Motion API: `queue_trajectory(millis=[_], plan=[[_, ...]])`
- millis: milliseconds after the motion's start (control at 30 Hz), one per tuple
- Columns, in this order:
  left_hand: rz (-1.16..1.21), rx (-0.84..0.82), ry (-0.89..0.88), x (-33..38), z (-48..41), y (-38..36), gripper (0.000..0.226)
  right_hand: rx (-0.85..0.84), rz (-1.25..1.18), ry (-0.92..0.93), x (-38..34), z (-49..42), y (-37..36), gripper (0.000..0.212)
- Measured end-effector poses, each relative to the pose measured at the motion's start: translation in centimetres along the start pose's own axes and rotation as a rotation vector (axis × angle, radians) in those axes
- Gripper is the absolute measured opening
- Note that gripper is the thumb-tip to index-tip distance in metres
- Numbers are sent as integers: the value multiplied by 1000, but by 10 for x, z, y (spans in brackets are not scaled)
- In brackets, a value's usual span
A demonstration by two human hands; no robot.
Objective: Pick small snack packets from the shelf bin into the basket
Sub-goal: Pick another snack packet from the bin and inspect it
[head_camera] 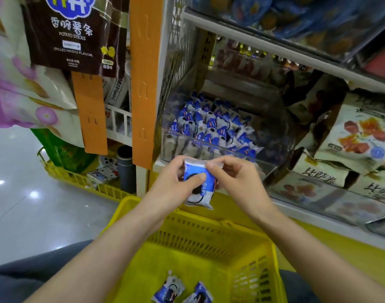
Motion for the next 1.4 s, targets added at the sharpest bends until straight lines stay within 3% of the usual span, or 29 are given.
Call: queue_trajectory(millis=[167, 367, 467, 567, 700, 800, 900, 1067, 1167, 1300, 1400], plan=[[-70, 66, 8, -8, -1, 1, 19, -16, 67, 9, 20, 12, -3, 11], [-105, 42, 68, -17, -4, -10, 19, 91, 476, 375, -1, 26, 9, 9], [-70, -20, 88, -17, -4, -19, 17, 147, 290, 205, 12, 24, 22, 7], [-103, -90, 144, -21, -3, -21, 30, 214, -48, -40, 32, 23, 34, 16], [0, 53, 96, -15, -8, -9, 31, 164, -363, -226, 45, 26, 32, 10], [45, 150, 29, -10, -11, 1, 25, -8, -346, -301, 49, 33, 15, 19], [15, 135, -20, -7, -11, 0, 19, -116, -227, -267, 47, 37, 5, 31], [-18, -38, -24, -8, -10, -12, 19, -142, -176, -216, 38, 36, 6, 20], [-14, -22, -22, -6, -10, -8, 19, -198, -188, -249, 40, 35, 6, 20], [-416, 121, -294, 12, -6, -1, 17, -217, -4, -143, 37, 34, 5, 23], [-691, 97, -501, 22, 5, -14, 13, -140, 40, -93, 35, 35, 4, 27]])
Point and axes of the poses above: each hand's wrist, its own z-axis away from the middle knuckle, its own y-axis out of the back of the hand, x = y × z, the point moved 8 cm from there along -z, towards the middle knuckle, and after that the axes turned 2 degrees about x, right-handed, at the moved point
